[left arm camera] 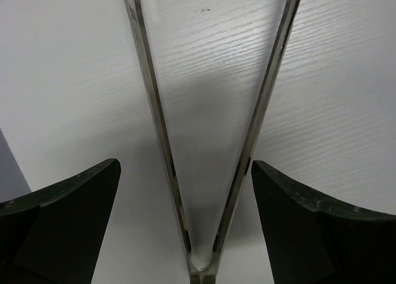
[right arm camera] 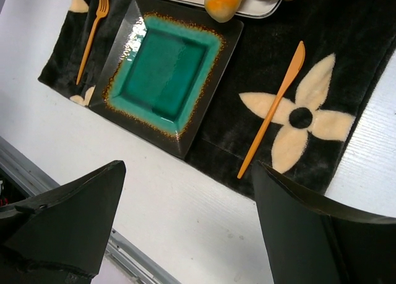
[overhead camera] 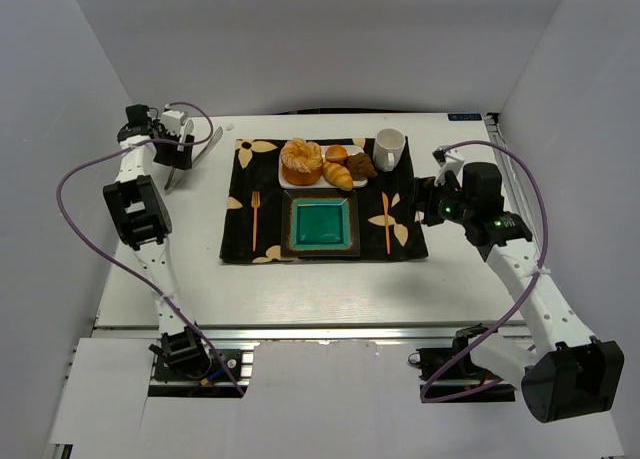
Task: Place the bread
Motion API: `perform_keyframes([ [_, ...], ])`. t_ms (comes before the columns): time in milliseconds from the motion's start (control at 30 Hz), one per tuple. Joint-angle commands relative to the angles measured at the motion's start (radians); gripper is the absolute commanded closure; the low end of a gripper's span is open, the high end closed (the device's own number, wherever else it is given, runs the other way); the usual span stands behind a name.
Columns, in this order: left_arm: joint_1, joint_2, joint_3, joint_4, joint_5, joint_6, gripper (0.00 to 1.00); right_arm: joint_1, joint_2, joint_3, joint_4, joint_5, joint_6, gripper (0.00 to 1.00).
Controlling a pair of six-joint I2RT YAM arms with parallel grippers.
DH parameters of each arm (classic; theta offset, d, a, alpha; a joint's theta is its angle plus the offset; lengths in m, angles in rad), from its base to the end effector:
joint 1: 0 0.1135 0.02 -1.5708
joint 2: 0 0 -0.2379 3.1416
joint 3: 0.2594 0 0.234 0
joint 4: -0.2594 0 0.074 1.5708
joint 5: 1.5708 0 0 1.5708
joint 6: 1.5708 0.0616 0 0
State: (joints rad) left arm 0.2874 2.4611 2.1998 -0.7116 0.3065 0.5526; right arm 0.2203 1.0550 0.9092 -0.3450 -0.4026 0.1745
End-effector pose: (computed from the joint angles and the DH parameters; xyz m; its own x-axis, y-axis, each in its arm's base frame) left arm 0.4978 0.1278 0.1530 -0.7310 0.3058 -0.6100 0.3247 0.9422 0.0832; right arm 0.2391 0.0783 0.2854 -0.5464 0.0413 -0.8365 -0.4502 0.8277 0.3350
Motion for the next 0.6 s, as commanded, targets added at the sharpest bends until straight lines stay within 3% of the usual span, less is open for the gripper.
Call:
perform_keyframes([
  [0, 0.006, 0.019, 0.055, -0.005, 0.043, 0.024, 0.02, 0.010, 0.005, 0.046, 0.026, -0.008, -0.015, 0.11],
  [567, 0.009, 0.096, 0.087, 0.046, 0.112, -0.005, 0.02, 0.050, 0.053, 0.046, 0.044, 0.008, -0.012, 0.11],
])
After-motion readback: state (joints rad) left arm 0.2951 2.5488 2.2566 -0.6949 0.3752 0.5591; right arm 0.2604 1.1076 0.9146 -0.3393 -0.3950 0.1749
